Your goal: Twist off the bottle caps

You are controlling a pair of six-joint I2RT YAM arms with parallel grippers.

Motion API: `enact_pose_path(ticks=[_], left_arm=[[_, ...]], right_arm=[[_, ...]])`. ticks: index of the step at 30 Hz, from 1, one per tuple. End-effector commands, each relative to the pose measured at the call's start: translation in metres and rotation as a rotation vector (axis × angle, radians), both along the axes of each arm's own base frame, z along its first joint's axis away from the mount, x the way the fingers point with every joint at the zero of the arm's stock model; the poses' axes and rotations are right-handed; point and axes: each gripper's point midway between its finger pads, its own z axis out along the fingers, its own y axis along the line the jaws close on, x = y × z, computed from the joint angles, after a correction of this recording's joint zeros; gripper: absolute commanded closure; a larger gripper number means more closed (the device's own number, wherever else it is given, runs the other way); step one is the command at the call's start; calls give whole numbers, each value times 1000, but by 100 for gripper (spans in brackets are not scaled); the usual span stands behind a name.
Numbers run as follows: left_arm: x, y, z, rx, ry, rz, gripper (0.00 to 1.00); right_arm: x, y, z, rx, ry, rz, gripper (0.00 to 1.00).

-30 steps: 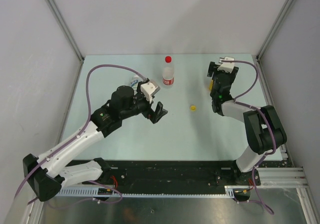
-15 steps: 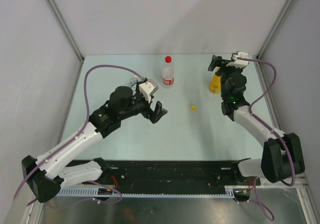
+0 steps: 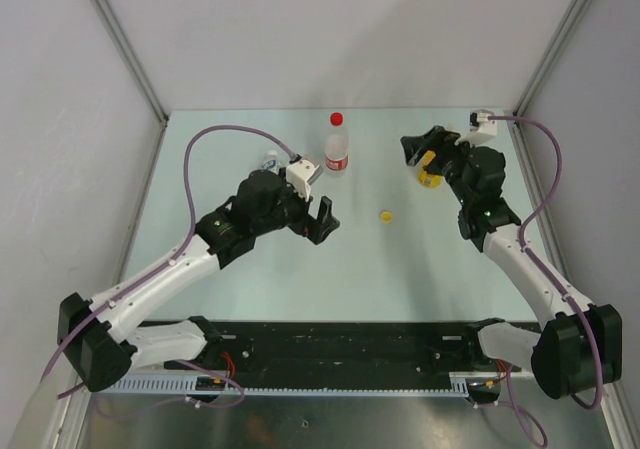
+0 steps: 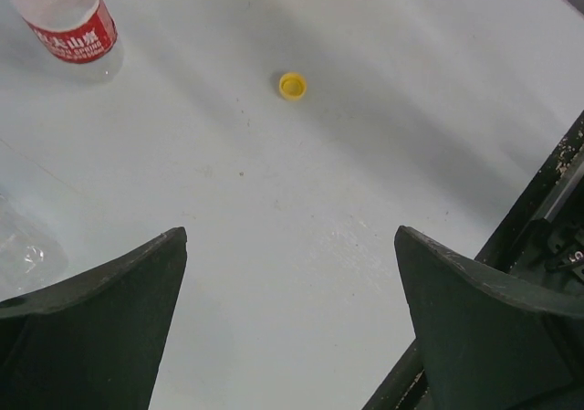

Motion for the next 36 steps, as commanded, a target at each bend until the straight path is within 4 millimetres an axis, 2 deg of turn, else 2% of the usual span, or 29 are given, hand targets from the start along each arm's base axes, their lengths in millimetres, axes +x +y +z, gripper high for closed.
enact_pose_path(ticks=[1,8,15,19,24,29,32,36], left_arm=[[11,-2,4,-48,42,82,0],[24,8,-31,-11,207,165,1],[52,41,-53,10,305,303,0],[69,62,-68,69,364,366,1],[95,90,-87,184,407,489,1],[124,121,-98,334,393,647,1],[139,131,-105,389,407,686,1],[158,133,-123,401,456,675,1]], right_arm=[[-27,24,-29,95,204,151,3],[-53,48,-68,94,395,281,1],[-70,54,-106,48,546,312,1],[-77,56,-124,-48,578,299,1],[-85,65,-140,-117,613,319,1],[-90,75,-150,-129,639,373,1],[-91,77,-156,-160,643,383,1],[-90,76,-158,-206,625,391,1]])
